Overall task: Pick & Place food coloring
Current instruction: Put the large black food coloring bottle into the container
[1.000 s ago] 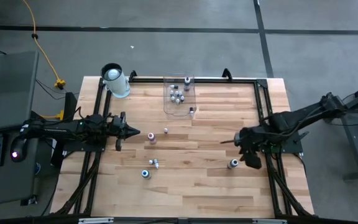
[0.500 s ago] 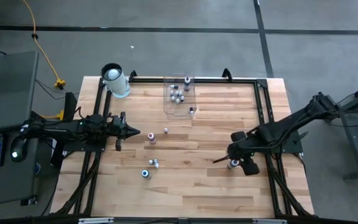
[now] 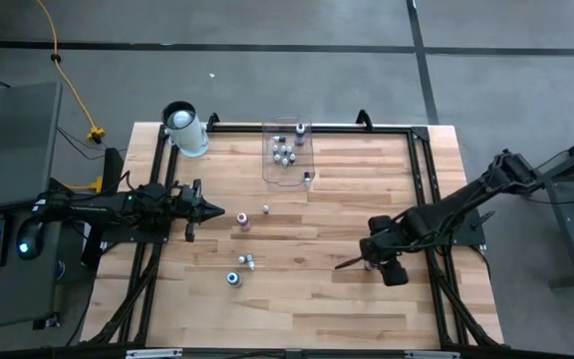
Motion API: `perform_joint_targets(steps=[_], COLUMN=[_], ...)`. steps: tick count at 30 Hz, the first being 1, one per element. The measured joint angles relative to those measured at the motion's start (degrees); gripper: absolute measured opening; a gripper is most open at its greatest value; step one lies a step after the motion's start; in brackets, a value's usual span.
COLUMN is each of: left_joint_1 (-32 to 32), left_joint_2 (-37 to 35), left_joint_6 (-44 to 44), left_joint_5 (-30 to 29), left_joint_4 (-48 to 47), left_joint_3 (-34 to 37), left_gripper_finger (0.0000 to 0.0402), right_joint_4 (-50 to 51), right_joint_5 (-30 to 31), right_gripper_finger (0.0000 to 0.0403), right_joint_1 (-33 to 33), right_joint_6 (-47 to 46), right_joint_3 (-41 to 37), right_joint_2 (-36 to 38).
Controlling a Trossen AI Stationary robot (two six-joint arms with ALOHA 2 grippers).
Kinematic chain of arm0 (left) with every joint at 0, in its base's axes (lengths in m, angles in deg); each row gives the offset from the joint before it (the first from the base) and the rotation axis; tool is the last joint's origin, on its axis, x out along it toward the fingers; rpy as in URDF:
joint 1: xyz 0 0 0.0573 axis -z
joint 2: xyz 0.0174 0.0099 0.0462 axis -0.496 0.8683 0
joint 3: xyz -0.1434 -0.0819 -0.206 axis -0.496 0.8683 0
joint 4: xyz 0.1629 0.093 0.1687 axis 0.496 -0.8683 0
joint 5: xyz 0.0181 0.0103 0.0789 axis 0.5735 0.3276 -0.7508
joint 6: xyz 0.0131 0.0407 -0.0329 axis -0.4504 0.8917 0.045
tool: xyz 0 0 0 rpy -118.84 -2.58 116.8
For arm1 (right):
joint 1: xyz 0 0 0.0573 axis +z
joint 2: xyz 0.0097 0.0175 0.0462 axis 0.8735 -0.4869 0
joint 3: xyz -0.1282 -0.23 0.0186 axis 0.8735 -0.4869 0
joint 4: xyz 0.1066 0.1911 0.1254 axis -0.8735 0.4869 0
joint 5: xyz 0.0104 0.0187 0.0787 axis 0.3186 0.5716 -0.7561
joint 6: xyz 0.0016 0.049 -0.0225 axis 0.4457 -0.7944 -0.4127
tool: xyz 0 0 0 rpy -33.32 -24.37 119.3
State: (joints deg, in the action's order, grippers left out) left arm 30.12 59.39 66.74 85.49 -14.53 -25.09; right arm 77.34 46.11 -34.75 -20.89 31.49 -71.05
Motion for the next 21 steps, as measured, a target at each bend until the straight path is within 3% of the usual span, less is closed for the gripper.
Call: perform_joint_targets(steps=[9,21], left_joint_1=[0.0,0.0], left_joint_2=[0.0,0.0], left_joint_6=[0.0,0.0], left_joint_5=[0.0,0.0], left_joint_4=[0.0,0.0], left_joint_3=[0.0,0.0], left_gripper_finger=[0.0001,0.0001], right_joint_4=[-0.4,-0.3], right_joint_5=[5.2,4.4], right_gripper_finger=[0.0244,0.0243], right_joint_1=[2.0,3.9], right_joint_6=[-3.8,-8.4], right_joint_3=[0.0,0.0], right_joint_2=[-0.8,-0.8])
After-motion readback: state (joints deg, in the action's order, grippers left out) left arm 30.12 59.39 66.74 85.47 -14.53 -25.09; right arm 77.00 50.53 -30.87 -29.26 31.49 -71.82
